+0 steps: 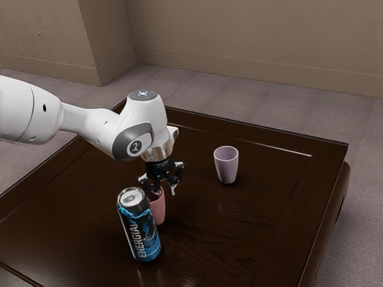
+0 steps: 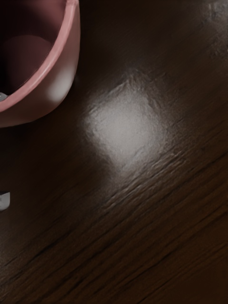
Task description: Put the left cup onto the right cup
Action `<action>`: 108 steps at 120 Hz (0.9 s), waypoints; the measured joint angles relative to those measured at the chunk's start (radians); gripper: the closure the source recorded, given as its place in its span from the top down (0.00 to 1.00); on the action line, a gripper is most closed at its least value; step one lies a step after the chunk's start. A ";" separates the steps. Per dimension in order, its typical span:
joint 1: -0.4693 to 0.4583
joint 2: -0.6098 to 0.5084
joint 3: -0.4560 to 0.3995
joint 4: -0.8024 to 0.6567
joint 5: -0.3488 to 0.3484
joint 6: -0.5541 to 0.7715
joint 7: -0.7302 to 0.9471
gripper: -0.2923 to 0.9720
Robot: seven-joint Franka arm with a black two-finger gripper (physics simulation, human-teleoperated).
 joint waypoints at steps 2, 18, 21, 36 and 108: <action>0.000 0.000 0.001 0.000 0.001 0.000 -0.002 0.31; 0.000 -0.001 0.004 0.000 0.004 -0.001 -0.015 0.22; 0.000 -0.001 0.004 0.000 0.004 -0.001 -0.017 0.21; -0.001 -0.002 0.004 0.000 0.005 -0.005 -0.027 0.18; 0.002 0.067 -0.002 0.496 0.075 -0.351 0.043 0.15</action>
